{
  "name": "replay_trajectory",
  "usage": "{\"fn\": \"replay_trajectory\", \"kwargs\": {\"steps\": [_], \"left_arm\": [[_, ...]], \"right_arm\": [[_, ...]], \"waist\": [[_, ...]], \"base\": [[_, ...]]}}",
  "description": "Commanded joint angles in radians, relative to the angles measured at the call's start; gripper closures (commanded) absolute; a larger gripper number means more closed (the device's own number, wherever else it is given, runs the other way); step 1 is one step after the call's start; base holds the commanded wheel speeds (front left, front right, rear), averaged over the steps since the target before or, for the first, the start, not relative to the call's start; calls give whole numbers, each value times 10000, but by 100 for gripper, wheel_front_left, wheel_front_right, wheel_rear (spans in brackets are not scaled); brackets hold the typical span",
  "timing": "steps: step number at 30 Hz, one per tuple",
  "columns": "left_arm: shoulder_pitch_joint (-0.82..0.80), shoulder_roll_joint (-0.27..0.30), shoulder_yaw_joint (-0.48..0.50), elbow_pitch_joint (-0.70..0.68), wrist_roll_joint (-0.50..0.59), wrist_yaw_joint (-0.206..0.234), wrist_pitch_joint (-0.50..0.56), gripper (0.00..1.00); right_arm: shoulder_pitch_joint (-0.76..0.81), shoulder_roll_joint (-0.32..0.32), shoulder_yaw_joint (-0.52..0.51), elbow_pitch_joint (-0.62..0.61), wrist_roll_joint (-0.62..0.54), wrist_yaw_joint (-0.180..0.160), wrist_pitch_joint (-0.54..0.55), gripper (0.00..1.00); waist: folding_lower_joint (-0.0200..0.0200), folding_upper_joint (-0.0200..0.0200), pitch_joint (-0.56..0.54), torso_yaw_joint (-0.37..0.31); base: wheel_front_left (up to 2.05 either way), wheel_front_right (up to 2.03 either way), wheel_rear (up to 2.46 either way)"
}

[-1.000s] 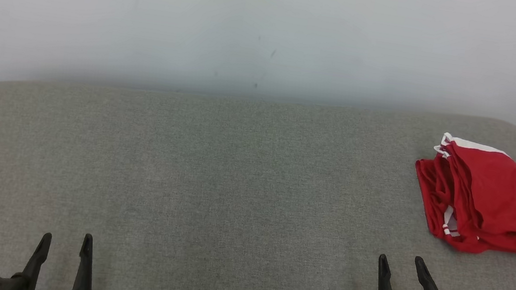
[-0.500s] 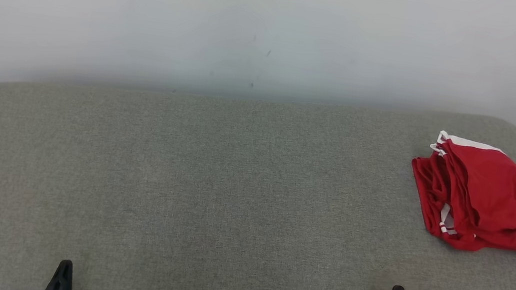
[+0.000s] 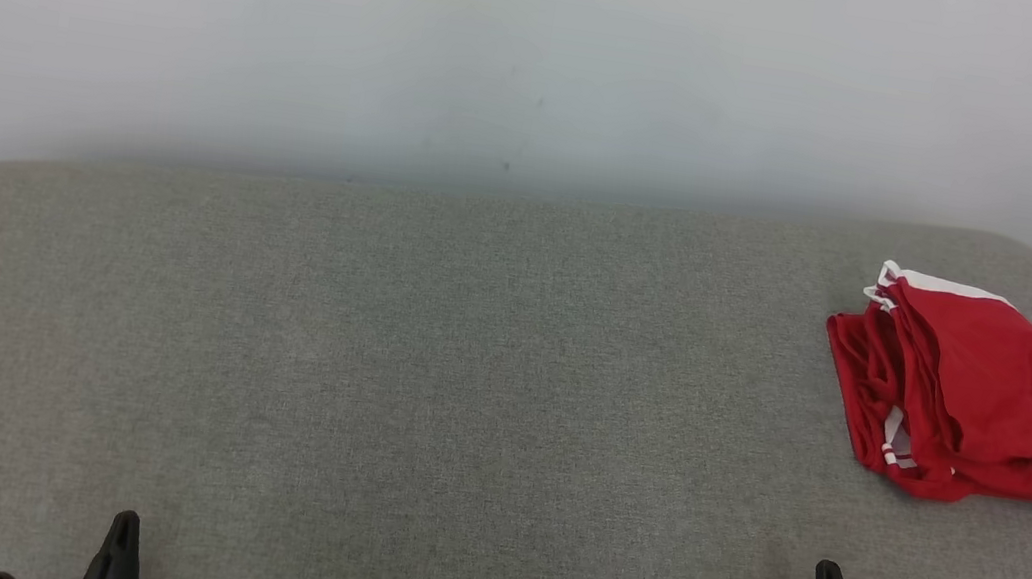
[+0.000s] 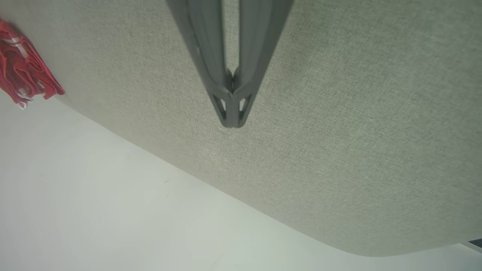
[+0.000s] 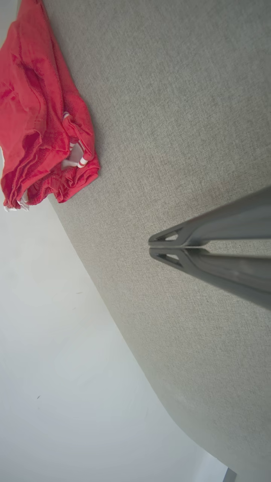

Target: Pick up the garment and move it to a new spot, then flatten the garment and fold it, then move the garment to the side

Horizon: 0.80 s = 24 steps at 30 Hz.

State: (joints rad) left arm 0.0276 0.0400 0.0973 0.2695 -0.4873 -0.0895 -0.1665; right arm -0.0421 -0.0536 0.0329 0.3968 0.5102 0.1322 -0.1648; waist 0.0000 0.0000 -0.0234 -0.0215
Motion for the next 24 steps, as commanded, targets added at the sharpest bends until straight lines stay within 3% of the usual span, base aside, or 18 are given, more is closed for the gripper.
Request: {"fn": "replay_trajectory", "kwargs": {"steps": [1, 24], "left_arm": [[-302, 47, 24, -180, -330, -36, 52, 100], [-659, 73, 70, -222, -3746, -158, 912, 100]], "right_arm": [[-258, -3, -70, -207, 340, -4, 79, 100], [-408, 8, -510, -636, 3675, -9, 925, 100]], "waist": [[0, 0, 3, 2], [0, 0, 60, 49]], "base": [[0, 0, 0], [0, 0, 0]]}}
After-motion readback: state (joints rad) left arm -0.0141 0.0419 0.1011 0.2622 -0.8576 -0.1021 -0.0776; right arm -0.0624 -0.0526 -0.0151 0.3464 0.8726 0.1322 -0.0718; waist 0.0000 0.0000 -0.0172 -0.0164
